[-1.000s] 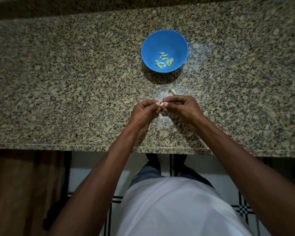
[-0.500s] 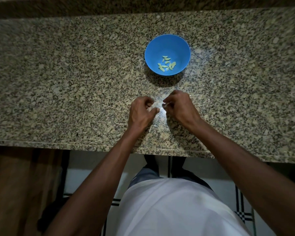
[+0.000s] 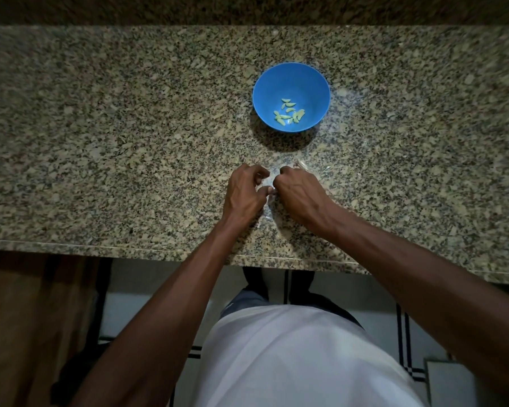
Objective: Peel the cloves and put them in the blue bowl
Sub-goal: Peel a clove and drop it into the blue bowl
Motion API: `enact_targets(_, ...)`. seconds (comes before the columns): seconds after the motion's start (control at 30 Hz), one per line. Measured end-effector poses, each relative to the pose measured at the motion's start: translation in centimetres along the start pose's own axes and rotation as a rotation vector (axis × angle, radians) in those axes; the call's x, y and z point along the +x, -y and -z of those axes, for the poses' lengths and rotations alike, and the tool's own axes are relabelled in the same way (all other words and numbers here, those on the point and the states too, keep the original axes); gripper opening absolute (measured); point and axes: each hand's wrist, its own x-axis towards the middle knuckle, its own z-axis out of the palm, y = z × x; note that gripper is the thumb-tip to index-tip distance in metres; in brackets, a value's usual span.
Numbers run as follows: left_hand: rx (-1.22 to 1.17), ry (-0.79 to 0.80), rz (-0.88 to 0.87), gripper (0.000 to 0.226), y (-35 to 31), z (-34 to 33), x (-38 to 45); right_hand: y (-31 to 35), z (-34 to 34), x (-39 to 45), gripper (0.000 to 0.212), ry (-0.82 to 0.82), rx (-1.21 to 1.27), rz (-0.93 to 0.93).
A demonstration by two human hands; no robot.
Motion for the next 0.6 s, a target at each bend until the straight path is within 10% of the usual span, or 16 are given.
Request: enact_targets(0.6, 0.011, 0.012, 0.043, 0.023, 0.0, -0.4, 0.1, 1.6, 1.0, 0.2, 0.021, 0.052, -0.069, 0.079)
